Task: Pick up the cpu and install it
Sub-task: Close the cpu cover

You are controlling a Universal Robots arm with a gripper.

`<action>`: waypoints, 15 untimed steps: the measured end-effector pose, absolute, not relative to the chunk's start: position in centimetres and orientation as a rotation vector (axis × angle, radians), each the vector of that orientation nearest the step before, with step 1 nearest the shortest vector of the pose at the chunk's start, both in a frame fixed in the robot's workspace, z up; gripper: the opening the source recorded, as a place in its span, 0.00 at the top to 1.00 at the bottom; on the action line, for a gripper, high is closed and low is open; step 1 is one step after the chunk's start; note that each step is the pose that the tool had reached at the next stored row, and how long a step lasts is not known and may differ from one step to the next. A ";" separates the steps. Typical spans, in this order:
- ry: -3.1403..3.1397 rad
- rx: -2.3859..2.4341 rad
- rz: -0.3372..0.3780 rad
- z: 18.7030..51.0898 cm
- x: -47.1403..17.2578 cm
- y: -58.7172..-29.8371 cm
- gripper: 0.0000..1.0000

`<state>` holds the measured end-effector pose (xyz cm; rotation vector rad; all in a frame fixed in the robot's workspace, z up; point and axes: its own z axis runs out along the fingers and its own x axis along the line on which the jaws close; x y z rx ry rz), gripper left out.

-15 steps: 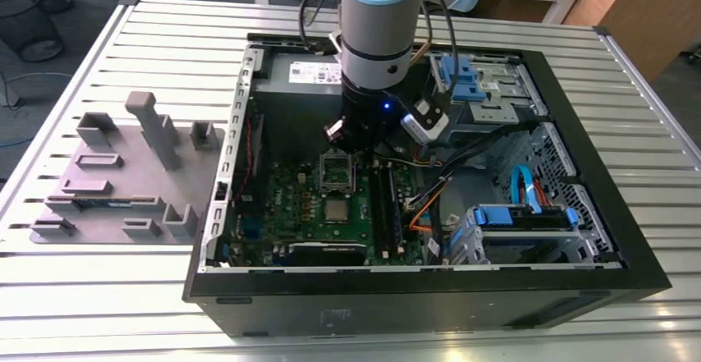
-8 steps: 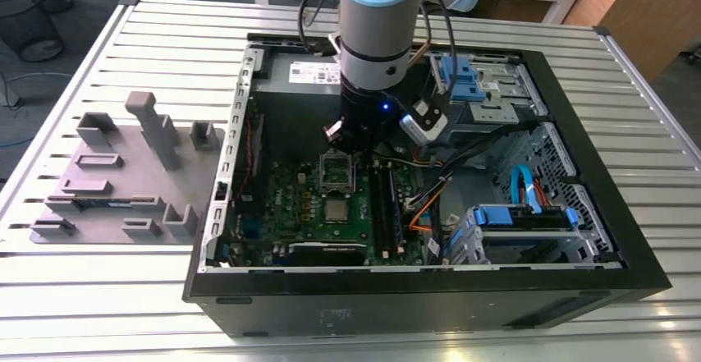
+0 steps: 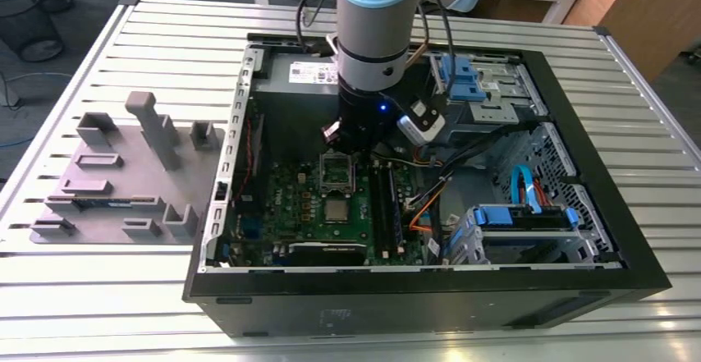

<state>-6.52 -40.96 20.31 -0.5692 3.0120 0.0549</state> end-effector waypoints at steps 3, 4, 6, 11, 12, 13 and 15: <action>3.010 -0.569 0.054 20.3 -6.6 -41.0 0.89; 3.009 -0.569 0.054 20.4 -6.6 -41.0 0.89; 3.009 -0.569 0.054 20.5 -6.7 -41.0 0.89; 3.009 -0.569 0.054 20.5 -6.7 -41.1 0.89; 3.009 -0.569 0.054 20.5 -6.7 -41.1 0.89; 3.009 -0.569 0.054 20.5 -6.7 -41.1 0.89; 3.008 -0.575 0.054 20.6 -6.7 -41.1 0.89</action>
